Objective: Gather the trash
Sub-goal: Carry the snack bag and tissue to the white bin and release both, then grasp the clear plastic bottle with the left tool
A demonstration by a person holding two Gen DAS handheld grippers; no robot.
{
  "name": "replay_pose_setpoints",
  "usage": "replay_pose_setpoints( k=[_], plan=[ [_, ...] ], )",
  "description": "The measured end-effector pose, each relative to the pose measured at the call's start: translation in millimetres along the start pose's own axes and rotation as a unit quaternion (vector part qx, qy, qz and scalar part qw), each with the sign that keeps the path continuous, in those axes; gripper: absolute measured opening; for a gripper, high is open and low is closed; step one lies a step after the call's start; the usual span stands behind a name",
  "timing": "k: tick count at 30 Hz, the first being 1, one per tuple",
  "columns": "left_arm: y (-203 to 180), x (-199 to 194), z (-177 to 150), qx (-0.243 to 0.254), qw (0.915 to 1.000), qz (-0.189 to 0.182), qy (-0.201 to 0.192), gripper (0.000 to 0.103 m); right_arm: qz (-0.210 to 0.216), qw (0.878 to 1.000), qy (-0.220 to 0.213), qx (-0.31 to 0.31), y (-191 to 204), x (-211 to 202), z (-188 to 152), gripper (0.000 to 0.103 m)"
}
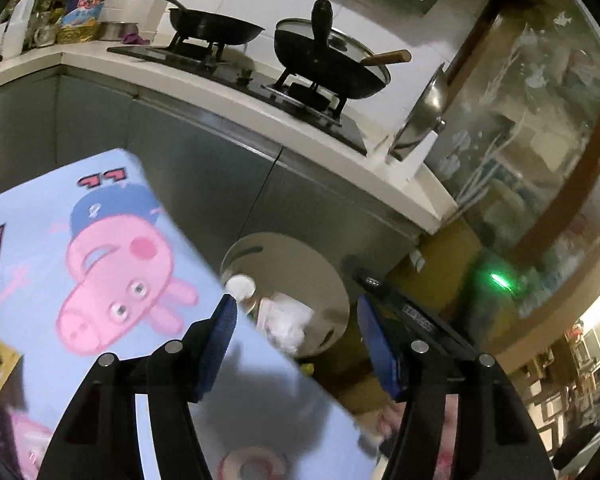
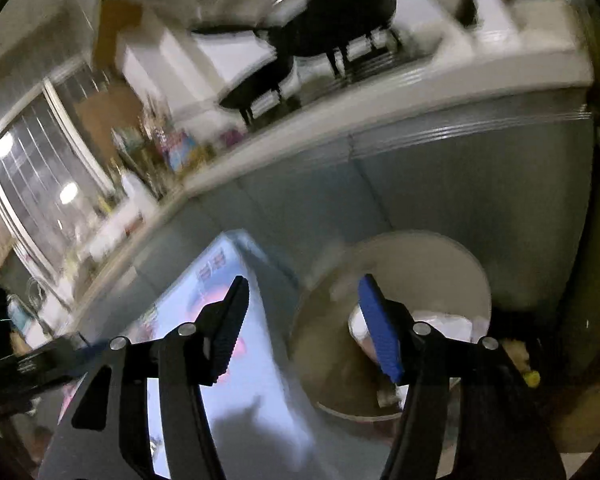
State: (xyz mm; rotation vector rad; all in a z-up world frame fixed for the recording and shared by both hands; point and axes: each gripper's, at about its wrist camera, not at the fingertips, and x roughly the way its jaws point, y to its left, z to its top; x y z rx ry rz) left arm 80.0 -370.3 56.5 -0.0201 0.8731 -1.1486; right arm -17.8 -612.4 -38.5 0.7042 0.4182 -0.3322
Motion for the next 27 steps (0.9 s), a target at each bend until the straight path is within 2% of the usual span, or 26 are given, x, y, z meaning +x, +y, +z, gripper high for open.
replay_pose_setpoints(
  k=[2,4,8,11,14,16,18,20,24,27],
  plan=[
    [11,-17,-7,-0.006,0.9999,0.012,-0.009,0.062,0.004,0.999,0.035,0.012,-3,13,-5,0.057],
    [31,-45,-12,-0.019,0.9991,0.025,-0.029,0.062,0.019,0.999,0.019,0.027,-3,5,-7,0.056],
    [74,-105,-17,-0.052,0.9943,0.06,-0.071,0.062,0.021,0.999,-0.005,0.024,3,-9,-4,0.056],
    [110,-157,-28,-0.073,0.9867,0.107,-0.099,0.062,0.04,0.999,-0.019,0.022,17,-20,-1,0.056],
    [150,-201,-46,-0.097,0.9738,0.174,-0.11,0.062,0.071,0.997,-0.008,0.015,39,-18,-5,0.055],
    [183,-224,-63,-0.125,0.9595,0.233,-0.098,0.062,0.089,0.996,0.012,0.009,55,-9,-12,0.054],
    [206,-232,-78,-0.151,0.9514,0.257,-0.078,0.062,0.111,0.993,0.046,-0.005,80,7,-28,0.053],
    [222,-234,-89,-0.168,0.9494,0.256,-0.068,0.062,0.132,0.987,0.09,-0.016,105,28,-50,0.052],
    [243,-216,-97,-0.176,0.9542,0.238,-0.042,0.062,0.165,0.97,0.176,-0.028,148,63,-97,0.048],
    [253,-197,-93,-0.176,0.9597,0.218,-0.023,0.062,0.175,0.958,0.219,-0.055,182,79,-129,0.048]
  ],
)
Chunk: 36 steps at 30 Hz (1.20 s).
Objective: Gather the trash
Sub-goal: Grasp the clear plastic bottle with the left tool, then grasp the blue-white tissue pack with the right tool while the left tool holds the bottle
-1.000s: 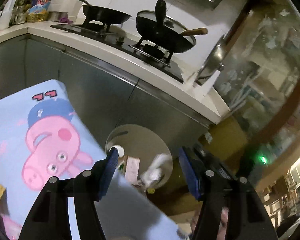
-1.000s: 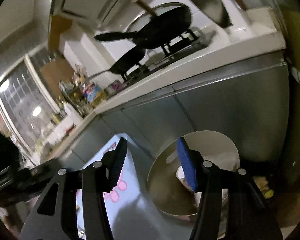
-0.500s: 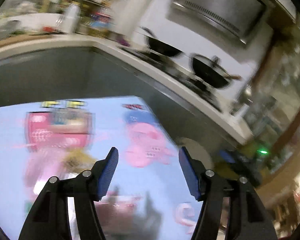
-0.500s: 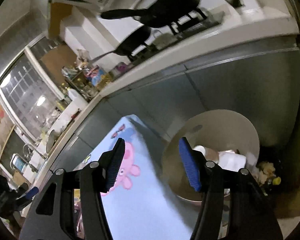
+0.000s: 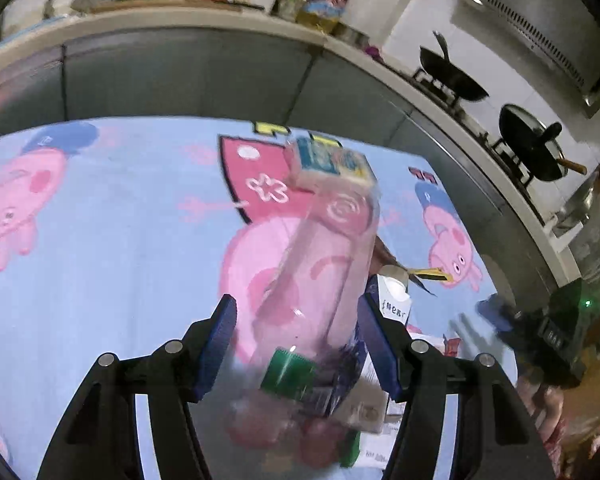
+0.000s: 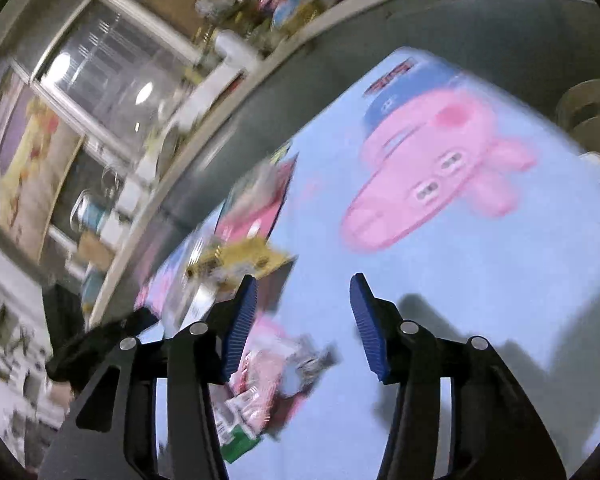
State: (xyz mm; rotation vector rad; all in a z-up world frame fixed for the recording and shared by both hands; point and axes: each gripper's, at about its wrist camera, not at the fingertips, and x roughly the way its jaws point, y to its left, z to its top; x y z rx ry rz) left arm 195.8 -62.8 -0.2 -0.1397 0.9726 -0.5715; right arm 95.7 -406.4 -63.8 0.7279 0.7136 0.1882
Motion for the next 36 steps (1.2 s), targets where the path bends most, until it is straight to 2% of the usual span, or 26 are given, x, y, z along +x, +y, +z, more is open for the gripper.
replay_pose_setpoints(
  k=[1,2,5,7,8,9,12,17,23,28,30,32,33,36],
  plan=[
    [-2,7,2,0.005,1.0,-0.005,0.004,0.063,0.001,1.0,0.007,-0.006,7,7,-3,0.048],
    [-4,11,3,0.01,0.9999,-0.007,0.006,0.068,0.002,1.0,0.015,-0.016,17,14,-6,0.048],
    [-16,31,5,0.042,0.9989,0.003,0.019,0.074,0.011,0.999,0.037,-0.033,40,32,-11,0.049],
    [-21,41,2,0.073,0.9967,0.028,0.021,0.074,0.013,0.998,0.047,-0.041,50,42,-13,0.049],
    [-20,40,2,0.076,0.9965,0.032,0.014,0.071,0.015,0.998,0.052,-0.04,53,47,-13,0.049],
    [-18,43,3,0.076,0.9964,0.028,0.022,0.069,0.017,0.997,0.057,-0.038,56,51,-15,0.049],
    [-3,38,4,0.054,0.9983,0.008,0.022,0.066,0.02,0.997,0.071,-0.036,65,63,-21,0.049],
    [25,12,-9,0.037,0.999,0.021,0.014,0.064,0.021,0.995,0.085,-0.05,80,71,-34,0.049],
    [65,-31,-43,-0.002,0.9992,0.04,0.003,0.064,0.024,0.993,0.091,-0.075,98,71,-47,0.049],
    [78,-52,-59,-0.025,0.9979,0.06,0.004,0.065,0.02,0.992,0.084,-0.091,109,65,-53,0.049],
    [80,-55,-62,-0.036,0.9974,0.062,0.007,0.067,0.017,0.992,0.08,-0.096,112,61,-55,0.049],
    [80,-57,-62,-0.045,0.9971,0.062,0.006,0.076,0.014,0.992,0.073,-0.102,114,55,-53,0.049],
    [77,-59,-62,-0.046,0.9972,0.06,0.003,0.077,0.014,0.992,0.068,-0.106,115,49,-50,0.049],
    [66,-57,-60,-0.032,0.9975,0.063,-0.003,0.085,0.008,0.992,0.044,-0.116,118,32,-36,0.049]
  ],
)
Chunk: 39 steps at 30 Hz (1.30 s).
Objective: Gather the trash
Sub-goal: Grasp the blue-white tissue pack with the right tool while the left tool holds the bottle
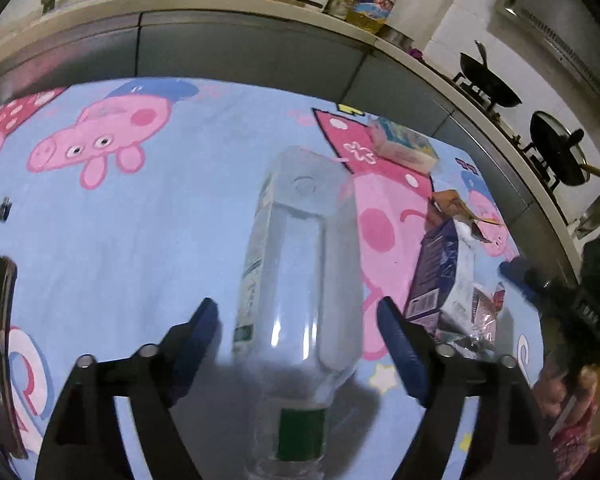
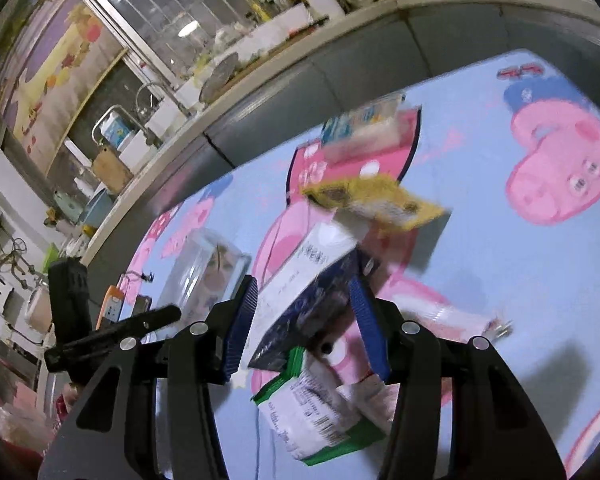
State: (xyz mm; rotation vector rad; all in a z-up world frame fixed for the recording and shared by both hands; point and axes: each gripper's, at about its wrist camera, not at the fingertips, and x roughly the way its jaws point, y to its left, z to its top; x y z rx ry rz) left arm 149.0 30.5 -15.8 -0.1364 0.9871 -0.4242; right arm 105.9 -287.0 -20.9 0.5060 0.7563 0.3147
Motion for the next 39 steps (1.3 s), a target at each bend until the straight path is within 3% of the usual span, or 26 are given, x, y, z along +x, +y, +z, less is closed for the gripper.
replay_pose_setpoints(
  k=[2,4,6,8,11,14,19,22,24,26,27,30,31,32,33,34,39],
  plan=[
    [-11,4,0,0.023,0.9996,0.013,-0.003,0.087,-0.006,1.0,-0.017,0.0,-4,-12,13,0.049],
    [-21,14,-1,0.052,0.9974,0.049,-0.001,0.087,-0.012,0.999,-0.032,0.009,-13,-19,30,0.049],
    [-20,26,0,0.055,0.9961,0.068,0.013,0.081,-0.016,0.998,-0.047,0.027,-28,-22,53,0.049],
    [-14,35,1,0.044,0.996,0.073,0.027,0.067,-0.036,0.997,-0.059,0.031,-42,-16,75,0.049],
    [-2,37,4,0.031,0.9972,0.065,0.023,0.064,-0.048,0.997,-0.051,0.033,-56,7,106,0.049],
    [4,35,5,0.029,0.9974,0.062,0.02,0.063,-0.072,0.997,-0.023,0.005,-61,50,138,0.052],
    [9,34,7,0.032,0.9976,0.059,0.016,0.063,-0.075,0.996,0.033,-0.029,-67,119,189,0.057],
    [7,34,6,0.032,0.9975,0.06,0.016,0.063,-0.049,0.996,0.069,0.003,-81,153,205,0.053],
    [8,34,7,0.03,0.9976,0.059,0.019,0.063,-0.038,0.993,0.107,0.03,-85,167,201,0.039],
    [10,33,7,0.029,0.9975,0.061,0.02,0.063,0.03,0.986,0.155,0.059,-74,176,181,0.039],
    [13,32,7,0.027,0.9975,0.062,0.019,0.063,0.049,0.983,0.17,0.044,-62,176,170,0.039],
    [18,31,9,0.02,0.9975,0.066,0.018,0.063,0.029,0.978,0.19,-0.083,-10,169,143,0.043],
    [20,30,10,0.017,0.9971,0.072,0.018,0.063,0.008,0.973,0.179,-0.148,10,162,136,0.049],
    [22,30,11,0.014,0.997,0.074,0.018,0.063,-0.014,0.967,0.166,-0.192,22,158,133,0.062],
    [25,28,11,0.007,0.9969,0.076,0.017,0.063,-0.048,0.954,0.143,-0.258,39,153,127,0.072],
    [28,27,12,0.002,0.9969,0.077,0.017,0.063,-0.064,0.944,0.131,-0.296,49,150,124,0.075],
    [35,20,8,-0.01,0.9969,0.077,0.012,0.063,-0.1,0.917,0.161,-0.352,74,167,117,0.079]
  ],
)
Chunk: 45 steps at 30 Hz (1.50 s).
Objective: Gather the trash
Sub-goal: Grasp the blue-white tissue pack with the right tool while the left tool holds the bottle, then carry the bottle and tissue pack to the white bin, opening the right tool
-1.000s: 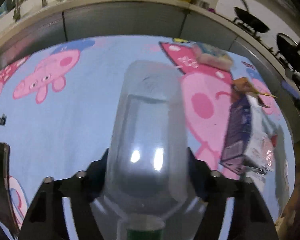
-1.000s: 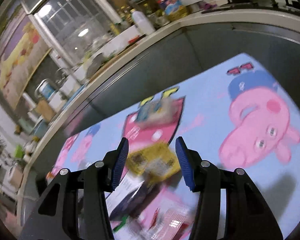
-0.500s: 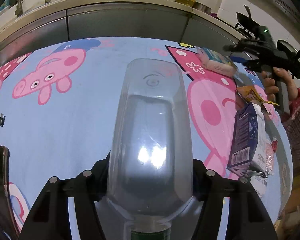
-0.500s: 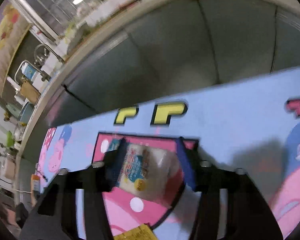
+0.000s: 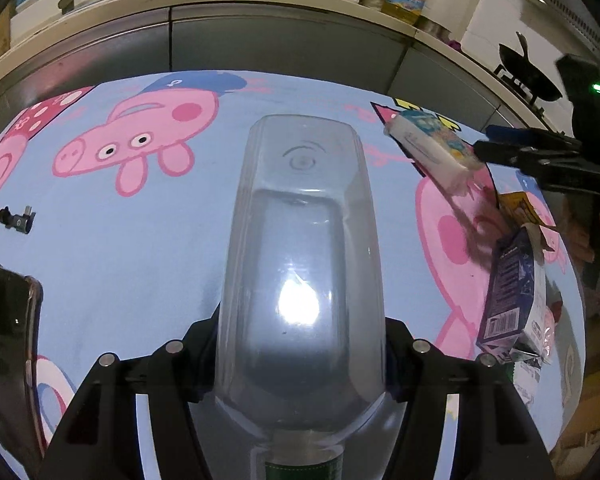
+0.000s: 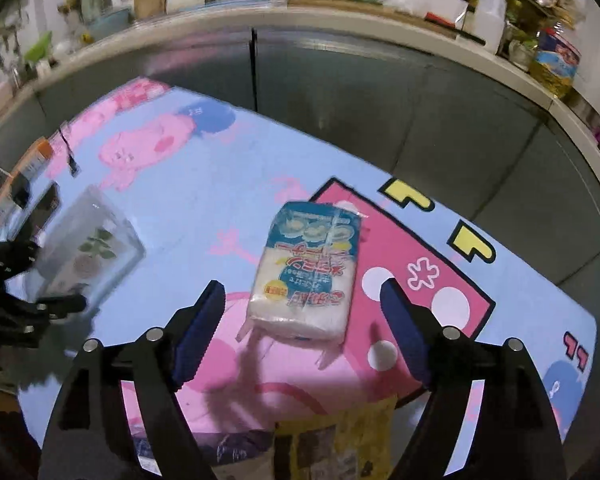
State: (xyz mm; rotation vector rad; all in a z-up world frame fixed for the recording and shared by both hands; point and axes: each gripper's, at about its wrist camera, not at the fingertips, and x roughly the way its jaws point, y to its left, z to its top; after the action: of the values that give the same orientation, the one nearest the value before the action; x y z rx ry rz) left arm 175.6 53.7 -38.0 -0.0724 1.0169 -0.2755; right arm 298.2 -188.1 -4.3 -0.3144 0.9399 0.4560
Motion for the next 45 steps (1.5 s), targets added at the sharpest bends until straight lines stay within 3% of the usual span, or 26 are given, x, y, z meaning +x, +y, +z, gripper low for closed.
replay_pose_setpoints(
  k=[3,5,6,9,15,19,22,27,30,32,35,41,45],
  plan=[
    [-2,-1,-2,0.004,1.0,0.006,-0.002,0.063,-0.014,0.999,0.041,0.0,3,23,6,0.077],
    [-5,-3,-5,0.007,0.9999,0.009,-0.002,0.063,-0.024,0.997,0.071,-0.005,6,37,3,0.059],
    [-5,-5,-6,0.008,0.9999,0.009,-0.002,0.063,-0.029,0.997,0.07,-0.008,9,38,1,0.056],
    [-5,-16,-9,0.01,0.9998,0.009,-0.012,0.063,-0.031,0.999,0.027,-0.016,21,11,-1,0.055],
    [-8,-52,-11,0.005,0.9991,-0.016,-0.038,0.063,0.028,0.995,-0.1,0.0,55,-92,-27,0.055],
    [-32,-84,-18,0.032,0.9954,-0.062,-0.065,0.063,0.034,0.985,-0.164,0.049,62,-147,-86,0.055],
    [-62,-100,-25,0.072,0.9896,-0.101,-0.073,0.063,-0.007,0.974,-0.191,0.123,52,-176,-157,0.055],
    [-138,-99,-39,0.162,0.9691,-0.181,-0.042,0.063,-0.06,0.956,-0.156,0.243,29,-192,-257,0.055],
    [-184,-83,-51,0.212,0.9561,-0.202,-0.013,0.063,-0.111,0.948,-0.123,0.271,31,-194,-306,0.056],
    [-219,-69,-63,0.249,0.9441,-0.216,0.009,0.063,-0.133,0.944,-0.104,0.282,33,-191,-332,0.056],
    [-258,-41,-76,0.283,0.9333,-0.218,0.039,0.063,-0.153,0.939,-0.082,0.298,35,-187,-362,0.058],
    [-298,-4,-85,0.302,0.9348,-0.181,0.048,0.063,-0.174,0.929,-0.077,0.318,24,-182,-388,0.071],
    [-310,10,-93,0.31,0.9379,-0.147,0.051,0.064,-0.167,0.927,-0.083,0.325,14,-174,-392,0.072]
  ],
)
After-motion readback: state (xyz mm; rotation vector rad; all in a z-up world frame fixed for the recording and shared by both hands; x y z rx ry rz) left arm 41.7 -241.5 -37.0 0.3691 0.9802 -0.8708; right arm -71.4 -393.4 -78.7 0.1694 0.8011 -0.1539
